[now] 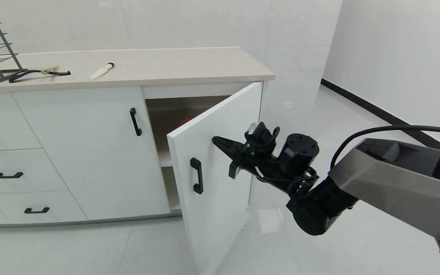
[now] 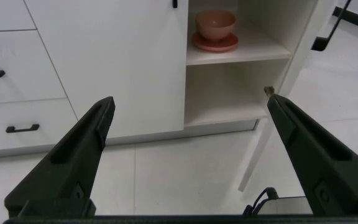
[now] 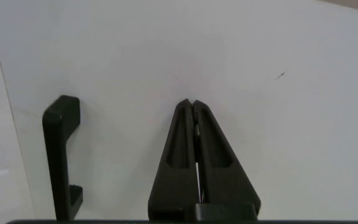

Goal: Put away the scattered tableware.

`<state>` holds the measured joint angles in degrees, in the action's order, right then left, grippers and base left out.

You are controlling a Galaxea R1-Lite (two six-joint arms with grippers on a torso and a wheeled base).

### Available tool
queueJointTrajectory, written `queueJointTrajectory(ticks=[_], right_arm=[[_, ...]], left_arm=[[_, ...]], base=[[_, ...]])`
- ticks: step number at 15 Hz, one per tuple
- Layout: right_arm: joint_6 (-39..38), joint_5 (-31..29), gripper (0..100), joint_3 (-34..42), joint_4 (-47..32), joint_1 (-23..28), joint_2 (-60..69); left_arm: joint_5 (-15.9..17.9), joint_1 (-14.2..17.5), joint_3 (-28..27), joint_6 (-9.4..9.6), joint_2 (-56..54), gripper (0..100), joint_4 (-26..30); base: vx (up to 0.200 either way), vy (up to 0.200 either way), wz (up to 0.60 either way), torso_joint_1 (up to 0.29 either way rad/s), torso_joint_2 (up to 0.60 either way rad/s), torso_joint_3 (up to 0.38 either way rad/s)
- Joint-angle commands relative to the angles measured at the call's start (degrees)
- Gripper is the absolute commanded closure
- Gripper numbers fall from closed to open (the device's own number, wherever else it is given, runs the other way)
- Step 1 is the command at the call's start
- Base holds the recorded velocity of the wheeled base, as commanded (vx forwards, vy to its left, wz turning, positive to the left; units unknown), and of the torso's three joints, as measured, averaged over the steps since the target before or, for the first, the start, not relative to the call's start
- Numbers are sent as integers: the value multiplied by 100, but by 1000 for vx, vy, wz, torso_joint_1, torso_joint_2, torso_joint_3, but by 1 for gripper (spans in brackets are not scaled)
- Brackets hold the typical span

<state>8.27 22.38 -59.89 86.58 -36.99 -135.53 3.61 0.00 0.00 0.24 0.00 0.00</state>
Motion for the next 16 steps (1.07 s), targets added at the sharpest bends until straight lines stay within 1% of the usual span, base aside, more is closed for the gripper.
queueJointTrajectory(ticks=[1, 3, 4, 5, 7, 8, 9, 11, 14, 15, 16], right_arm=[[0, 3, 100, -365, -1, -2, -430], [-27, -111, 100, -937, -1, 16, -781], [-176, -278, 100, -1121, -1, 25, -843], [-299, -322, 100, -1288, 8, 60, -861], [-308, -357, 100, -1358, 26, 148, -852], [-308, -463, 100, -1297, 35, 192, -825], [-308, -639, 100, -1060, 131, 245, -755], [-352, -674, 100, 558, 316, 376, 185], [-457, -683, 100, 2658, 342, 798, 2295], [-457, -683, 100, 2860, 342, 851, 2567], [-449, -656, 100, 3906, 316, 1185, 4167]], left_arm=[[0, 0, 0, 2, 0, 0, 0], [0, 0, 0, 2, 0, 0, 0], [0, 0, 0, 2, 0, 0, 0], [0, 0, 0, 2, 0, 0, 0], [0, 0, 0, 2, 0, 0, 0], [0, 0, 0, 2, 0, 0, 0], [0, 0, 0, 2, 0, 0, 0], [0, 0, 0, 2, 0, 0, 0], [0, 0, 0, 2, 0, 0, 0], [0, 0, 0, 2, 0, 0, 0], [0, 0, 0, 2, 0, 0, 0]], base=[[0, 0, 0, 0, 0, 0], [0, 0, 0, 0, 0, 0], [0, 0, 0, 0, 0, 0], [0, 0, 0, 0, 0, 0], [0, 0, 0, 0, 0, 0], [0, 0, 0, 0, 0, 0], [0, 0, 0, 0, 0, 0], [0, 0, 0, 0, 0, 0], [0, 0, 0, 0, 0, 0], [0, 0, 0, 0, 0, 0], [0, 0, 0, 0, 0, 0]])
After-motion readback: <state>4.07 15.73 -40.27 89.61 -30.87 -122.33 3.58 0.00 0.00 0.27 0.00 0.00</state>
